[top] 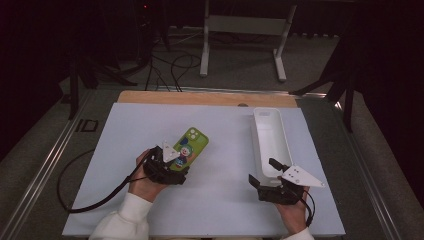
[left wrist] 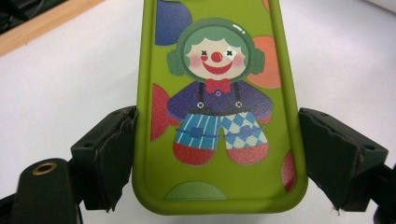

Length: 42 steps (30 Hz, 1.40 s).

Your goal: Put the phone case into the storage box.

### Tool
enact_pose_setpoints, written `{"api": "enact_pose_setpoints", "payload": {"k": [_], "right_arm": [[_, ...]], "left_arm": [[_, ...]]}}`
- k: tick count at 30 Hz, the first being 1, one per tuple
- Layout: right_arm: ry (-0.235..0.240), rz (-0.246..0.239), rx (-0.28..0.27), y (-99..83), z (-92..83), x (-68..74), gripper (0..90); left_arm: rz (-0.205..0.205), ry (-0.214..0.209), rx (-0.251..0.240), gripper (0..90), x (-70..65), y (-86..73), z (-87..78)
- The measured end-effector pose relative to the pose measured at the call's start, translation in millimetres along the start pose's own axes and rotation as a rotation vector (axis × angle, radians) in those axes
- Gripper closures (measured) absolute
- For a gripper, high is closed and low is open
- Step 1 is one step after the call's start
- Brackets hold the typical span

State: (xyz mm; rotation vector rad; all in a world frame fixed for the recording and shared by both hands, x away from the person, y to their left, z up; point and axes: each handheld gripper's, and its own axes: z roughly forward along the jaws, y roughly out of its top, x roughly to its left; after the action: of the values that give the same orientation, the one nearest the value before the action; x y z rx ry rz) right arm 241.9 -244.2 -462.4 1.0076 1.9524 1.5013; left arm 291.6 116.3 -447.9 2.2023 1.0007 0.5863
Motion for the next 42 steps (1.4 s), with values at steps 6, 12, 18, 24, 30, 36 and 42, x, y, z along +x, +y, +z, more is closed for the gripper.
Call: {"api": "enact_pose_setpoints", "payload": {"k": [6,12,18,24,30,36,42], "right_arm": [[0.000,0.007,0.022,2.6,2.3,-0.1,8.1],[0.012,0.022,0.030,5.9,1.3,-4.1,8.1],[0.036,0.041,0.025,8.0,1.4,-10.1,8.1],[0.062,0.050,0.030,12.3,3.1,-13.7,8.1],[0.098,0.069,0.033,17.9,6.2,-15.5,8.1],[0.121,0.092,0.034,23.2,8.3,-17.4,8.2],[0.152,0.108,0.043,31.2,11.2,-19.4,8.2]], "left_arm": [[0.024,0.002,-0.034,15.9,0.2,4.0,-4.8],[0.048,0.004,-0.057,15.9,0.6,8.4,-8.6],[0.071,-0.006,-0.100,15.9,1.7,8.8,-12.9],[0.094,-0.027,-0.141,15.9,2.2,11.5,-18.7],[0.133,-0.050,-0.173,15.9,0.7,14.1,-23.3],[0.158,-0.071,-0.205,15.9,-0.9,17.1,-26.7],[0.164,-0.084,-0.226,15.9,-1.6,20.9,-27.3]]}}
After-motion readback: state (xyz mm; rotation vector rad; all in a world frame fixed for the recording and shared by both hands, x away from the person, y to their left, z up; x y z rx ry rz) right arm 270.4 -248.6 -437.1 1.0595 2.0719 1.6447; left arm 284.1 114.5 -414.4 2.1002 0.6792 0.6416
